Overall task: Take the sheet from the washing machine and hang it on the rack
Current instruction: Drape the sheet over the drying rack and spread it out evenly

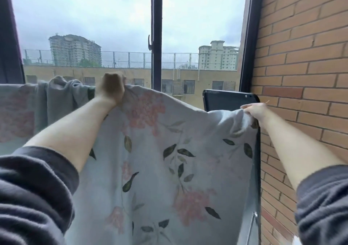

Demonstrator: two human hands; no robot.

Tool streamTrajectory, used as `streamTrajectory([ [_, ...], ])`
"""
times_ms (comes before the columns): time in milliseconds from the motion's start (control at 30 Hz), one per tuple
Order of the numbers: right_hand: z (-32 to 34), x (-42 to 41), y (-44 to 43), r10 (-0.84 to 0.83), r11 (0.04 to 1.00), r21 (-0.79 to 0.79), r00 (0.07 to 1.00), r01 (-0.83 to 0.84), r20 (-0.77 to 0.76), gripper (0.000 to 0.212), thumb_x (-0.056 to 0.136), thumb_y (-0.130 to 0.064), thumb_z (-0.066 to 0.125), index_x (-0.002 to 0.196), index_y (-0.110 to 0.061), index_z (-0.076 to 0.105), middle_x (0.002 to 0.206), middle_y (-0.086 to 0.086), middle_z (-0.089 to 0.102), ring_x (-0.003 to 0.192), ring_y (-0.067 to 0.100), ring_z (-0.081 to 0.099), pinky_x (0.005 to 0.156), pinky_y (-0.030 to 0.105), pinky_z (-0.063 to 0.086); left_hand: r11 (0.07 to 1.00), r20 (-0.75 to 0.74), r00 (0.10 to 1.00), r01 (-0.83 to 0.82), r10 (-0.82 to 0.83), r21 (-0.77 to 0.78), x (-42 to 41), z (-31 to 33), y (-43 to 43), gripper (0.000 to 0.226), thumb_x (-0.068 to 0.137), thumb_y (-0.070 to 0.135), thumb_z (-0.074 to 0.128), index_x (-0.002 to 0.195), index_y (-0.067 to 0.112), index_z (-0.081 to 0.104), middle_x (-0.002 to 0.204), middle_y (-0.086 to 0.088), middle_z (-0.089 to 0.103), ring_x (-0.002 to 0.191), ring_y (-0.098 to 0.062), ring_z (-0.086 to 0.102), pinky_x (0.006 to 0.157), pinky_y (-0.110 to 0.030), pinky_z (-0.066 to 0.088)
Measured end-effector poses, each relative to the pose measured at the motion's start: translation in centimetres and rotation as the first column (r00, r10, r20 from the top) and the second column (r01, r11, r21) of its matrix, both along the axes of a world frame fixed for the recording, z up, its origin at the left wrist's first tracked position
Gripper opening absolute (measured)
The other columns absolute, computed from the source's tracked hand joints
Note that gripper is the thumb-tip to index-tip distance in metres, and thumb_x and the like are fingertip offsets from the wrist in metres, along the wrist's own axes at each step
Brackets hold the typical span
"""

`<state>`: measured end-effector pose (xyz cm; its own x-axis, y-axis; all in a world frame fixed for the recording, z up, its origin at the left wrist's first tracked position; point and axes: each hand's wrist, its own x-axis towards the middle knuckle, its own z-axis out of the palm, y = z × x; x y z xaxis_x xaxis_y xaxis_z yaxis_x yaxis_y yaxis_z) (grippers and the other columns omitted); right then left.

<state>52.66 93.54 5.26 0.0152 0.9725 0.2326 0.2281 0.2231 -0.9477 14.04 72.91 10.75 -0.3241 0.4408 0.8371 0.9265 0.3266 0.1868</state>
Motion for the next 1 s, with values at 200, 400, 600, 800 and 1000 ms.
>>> streamTrajectory([
  [200, -0.2, -0.2, 0.8, 0.044, 0.998, 0.041, 0.991, -0.049, 0.125, 0.018, 0.087, 0.005, 0.054, 0.088, -0.007, 0.067, 0.089, 0.015, 0.062, 0.068, 0.023, 0.054, 0.058, 0.027, 0.043, 0.996, 0.123, 0.988, 0.093, -0.092, -0.004, -1.5, 3.8, 0.0, 0.04, 0.097, 0.036, 0.036, 0.088, 0.006, 0.06, 0.086, -0.017, 0.066, 0.081, -0.032, 0.063, 0.076, -0.044, 0.055],
  [400, 1.2, -3.4, -1.0, -0.08, 0.997, 0.053, 0.72, 0.06, 0.689, 0.032, 0.091, -0.016, 0.044, 0.114, -0.016, 0.067, 0.116, 0.002, 0.067, 0.107, 0.022, 0.061, 0.096, 0.028, 0.045, 0.952, -0.107, 0.982, 0.122, -0.157, -0.279, 3.5, -0.8, 1.9, 0.021, 0.096, 0.031, 0.051, 0.096, 0.013, 0.06, 0.088, -0.009, 0.064, 0.074, -0.023, 0.055, 0.07, -0.035, 0.043],
  [600, -0.1, -3.7, -1.2, -0.228, 0.954, 0.193, 0.138, 0.23, 0.964, 0.046, 0.086, -0.029, 0.048, 0.131, -0.02, 0.051, 0.139, 0.009, 0.039, 0.126, 0.029, 0.043, 0.102, 0.038, 0.03, 0.957, -0.061, 0.956, 0.282, -0.286, -0.07, 2.1, -0.8, 2.4, 0.023, 0.088, 0.002, 0.052, 0.094, 0.015, 0.071, 0.088, -0.012, 0.072, 0.078, -0.029, 0.065, 0.073, -0.036, 0.05],
  [800, 0.8, -12.1, -3.6, -0.134, 0.945, 0.286, 0.612, -0.158, 0.779, 0.039, 0.09, -0.032, 0.046, 0.127, -0.022, 0.053, 0.136, 0.008, 0.045, 0.123, 0.028, 0.046, 0.104, 0.041, 0.034, 0.969, -0.073, 0.971, 0.217, -0.227, -0.122, 3.1, -0.3, 2.9, 0.024, 0.1, 0.024, 0.041, 0.095, 0.01, 0.06, 0.076, -0.012, 0.064, 0.065, -0.024, 0.054, 0.06, -0.031, 0.038],
  [1000, 3.2, -23.7, -9.5, 0.15, 0.731, 0.471, 0.789, -0.494, 0.596, 0.031, 0.099, -0.034, 0.036, 0.117, -0.017, 0.054, 0.121, 0.009, 0.058, 0.108, 0.025, 0.054, 0.095, 0.043, 0.042, 0.969, -0.175, 0.984, -0.013, -0.031, -0.245, -2.0, -0.6, -0.6, 0.047, 0.1, 0.047, 0.023, 0.099, 0.017, 0.059, 0.085, -0.01, 0.066, 0.07, -0.024, 0.055, 0.066, -0.035, 0.045],
])
